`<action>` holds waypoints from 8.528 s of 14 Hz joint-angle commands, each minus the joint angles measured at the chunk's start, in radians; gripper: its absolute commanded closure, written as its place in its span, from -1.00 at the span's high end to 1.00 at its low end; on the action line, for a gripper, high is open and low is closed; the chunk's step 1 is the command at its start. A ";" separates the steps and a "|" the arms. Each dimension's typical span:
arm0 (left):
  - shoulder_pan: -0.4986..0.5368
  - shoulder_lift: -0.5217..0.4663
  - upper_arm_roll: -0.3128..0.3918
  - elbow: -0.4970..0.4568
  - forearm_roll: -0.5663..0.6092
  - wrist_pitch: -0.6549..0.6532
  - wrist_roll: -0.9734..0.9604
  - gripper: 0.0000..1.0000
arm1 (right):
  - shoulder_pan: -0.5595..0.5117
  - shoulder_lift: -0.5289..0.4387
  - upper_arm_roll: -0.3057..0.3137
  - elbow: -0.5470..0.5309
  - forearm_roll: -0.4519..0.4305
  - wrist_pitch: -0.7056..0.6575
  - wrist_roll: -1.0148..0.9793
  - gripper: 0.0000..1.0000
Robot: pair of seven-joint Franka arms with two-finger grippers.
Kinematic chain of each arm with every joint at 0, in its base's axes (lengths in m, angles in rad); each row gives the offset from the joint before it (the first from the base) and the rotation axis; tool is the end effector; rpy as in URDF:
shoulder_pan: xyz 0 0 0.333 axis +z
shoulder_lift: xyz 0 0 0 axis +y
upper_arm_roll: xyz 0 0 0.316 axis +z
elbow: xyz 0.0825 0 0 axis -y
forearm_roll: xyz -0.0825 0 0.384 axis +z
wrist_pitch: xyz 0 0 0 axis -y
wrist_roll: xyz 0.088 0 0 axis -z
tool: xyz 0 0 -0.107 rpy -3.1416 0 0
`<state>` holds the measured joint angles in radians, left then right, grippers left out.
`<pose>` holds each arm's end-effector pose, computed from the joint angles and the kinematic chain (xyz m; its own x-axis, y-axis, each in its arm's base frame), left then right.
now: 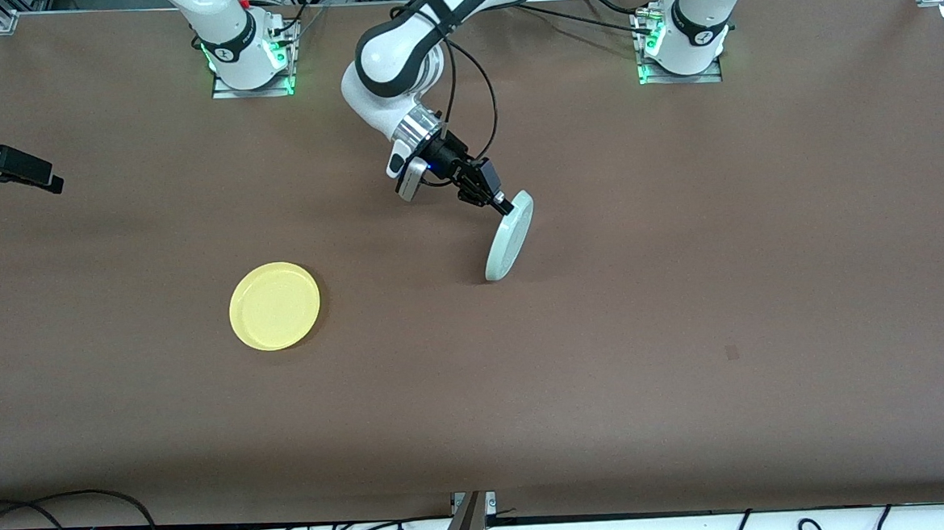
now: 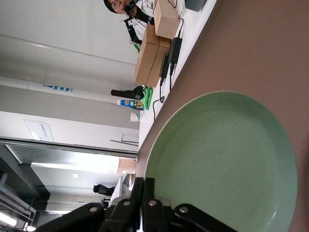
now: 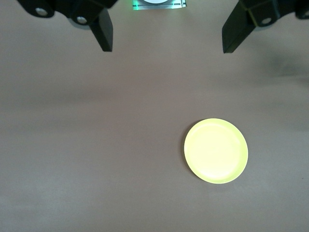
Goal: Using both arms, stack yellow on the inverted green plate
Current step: 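Flip the green plate upside down and set it on the table, then open the left gripper while the right gripper reaches the yellow plate, then grasp the yellow plate rim with the right gripper and carry it over, then lower the yellow plate onto the inverted green plate, open the right gripper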
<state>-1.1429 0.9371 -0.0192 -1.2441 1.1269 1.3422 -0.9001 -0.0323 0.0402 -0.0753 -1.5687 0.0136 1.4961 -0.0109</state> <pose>0.3782 -0.5820 0.2205 0.7773 -0.6041 0.1760 -0.0059 -0.2868 -0.9580 0.5544 -0.0575 0.5971 0.9891 -0.0951 -0.1123 -0.0971 -0.9952 -0.0118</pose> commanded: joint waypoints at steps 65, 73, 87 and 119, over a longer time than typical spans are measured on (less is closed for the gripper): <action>0.825 -0.526 -0.010 0.160 -1.155 0.141 0.484 1.00 | 0.006 0.493 0.111 -0.376 0.200 0.981 -0.045 0.75; 0.960 -0.691 0.002 0.154 -1.156 -0.090 0.769 1.00 | -0.001 0.532 0.112 -0.383 0.292 0.994 -0.109 -1.00; 1.118 -0.977 0.012 -0.305 -1.155 0.130 0.955 1.00 | 0.308 0.463 0.117 -0.151 0.295 0.526 0.078 -1.00; 1.126 -0.903 0.004 -0.224 -1.141 0.133 0.948 1.00 | 0.480 0.166 0.149 -0.576 0.293 0.853 0.144 1.00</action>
<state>-0.0245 0.0210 -0.0120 -1.4954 -0.0089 1.4808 0.0321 0.4507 0.3193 0.1461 -2.1569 0.2972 2.4984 0.1505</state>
